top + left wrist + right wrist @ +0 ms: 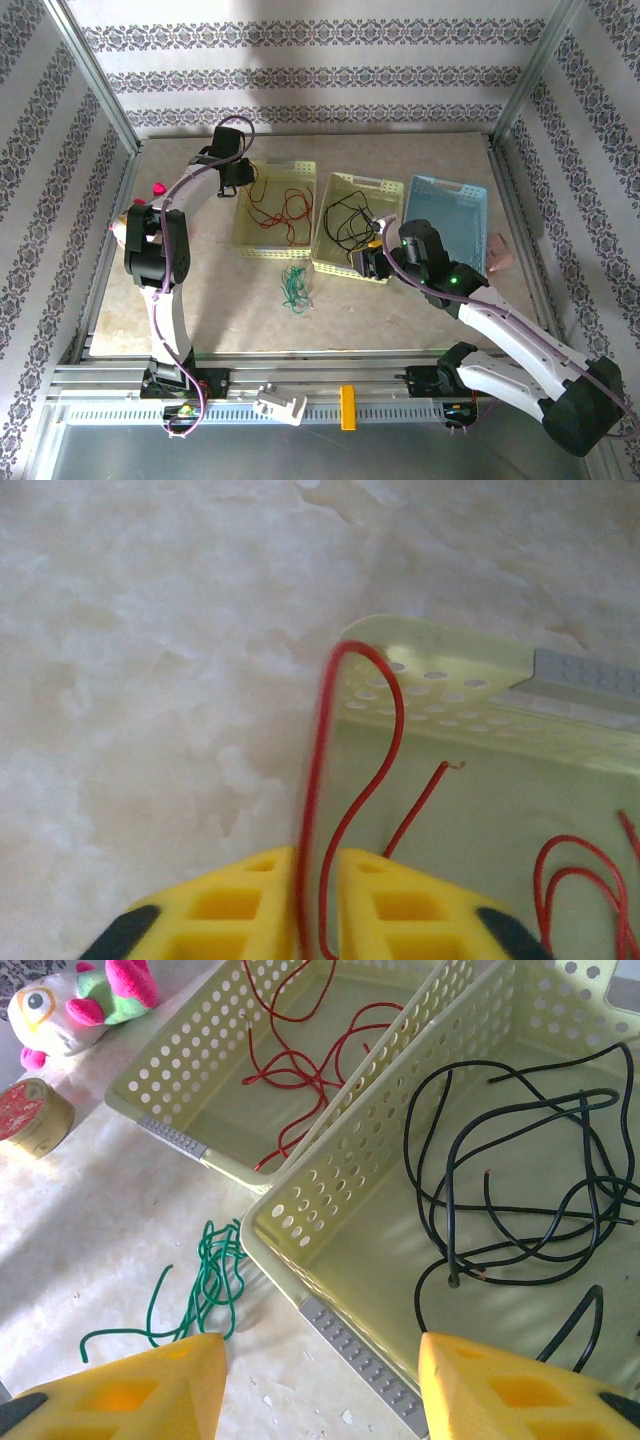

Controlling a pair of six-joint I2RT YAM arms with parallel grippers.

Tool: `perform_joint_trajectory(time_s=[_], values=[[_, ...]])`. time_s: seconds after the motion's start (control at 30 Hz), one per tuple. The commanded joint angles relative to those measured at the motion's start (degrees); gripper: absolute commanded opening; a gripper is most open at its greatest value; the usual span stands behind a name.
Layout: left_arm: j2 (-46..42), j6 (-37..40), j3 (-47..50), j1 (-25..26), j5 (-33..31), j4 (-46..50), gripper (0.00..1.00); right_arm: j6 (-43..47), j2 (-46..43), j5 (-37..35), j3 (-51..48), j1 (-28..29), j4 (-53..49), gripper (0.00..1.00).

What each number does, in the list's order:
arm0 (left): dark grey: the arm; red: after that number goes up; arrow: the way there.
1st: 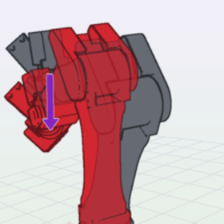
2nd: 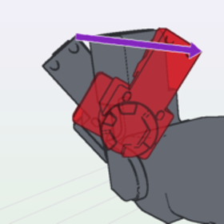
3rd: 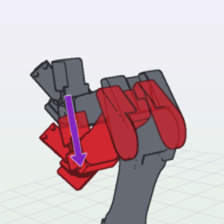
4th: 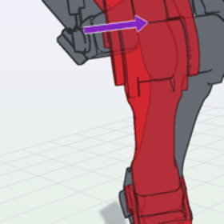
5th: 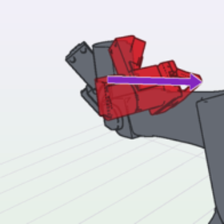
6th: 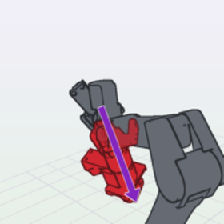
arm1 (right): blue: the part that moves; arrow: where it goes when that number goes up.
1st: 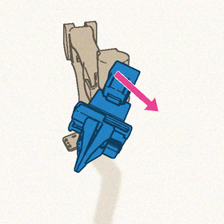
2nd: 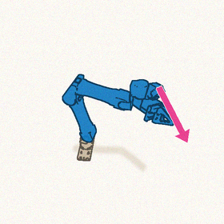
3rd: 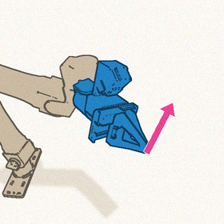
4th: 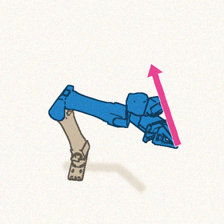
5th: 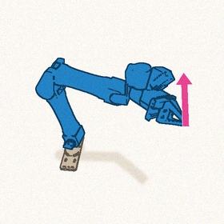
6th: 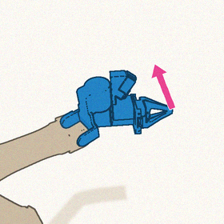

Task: Untangle the cables

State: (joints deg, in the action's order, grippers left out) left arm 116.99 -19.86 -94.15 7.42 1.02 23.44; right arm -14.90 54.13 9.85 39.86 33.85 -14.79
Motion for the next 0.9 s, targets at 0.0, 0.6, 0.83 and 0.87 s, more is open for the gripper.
perform_joint_trajectory(time_s=[0.0,0.6,0.83,0.87], values=[[-2.08,0.76,0.53,-0.06,-1.25,-1.78,0.03,-0.64,-0.58,-0.64,-1.18,-0.62,-0.41,0.54],[-13.83,-1.91,18.29,9.93,14.03,-6.69,0.00,-0.98,0.08,-0.45,-1.23,-0.63,0.01,0.54],[-6.89,-4.08,16.80,10.33,11.23,-4.76,0.00,-0.96,0.00,-0.27,-0.92,-0.53,-0.26,0.54],[-5.74,-3.66,15.66,10.29,10.78,-3.74,0.03,-0.93,-0.13,-0.37,-0.92,-0.56,-0.38,0.54]])
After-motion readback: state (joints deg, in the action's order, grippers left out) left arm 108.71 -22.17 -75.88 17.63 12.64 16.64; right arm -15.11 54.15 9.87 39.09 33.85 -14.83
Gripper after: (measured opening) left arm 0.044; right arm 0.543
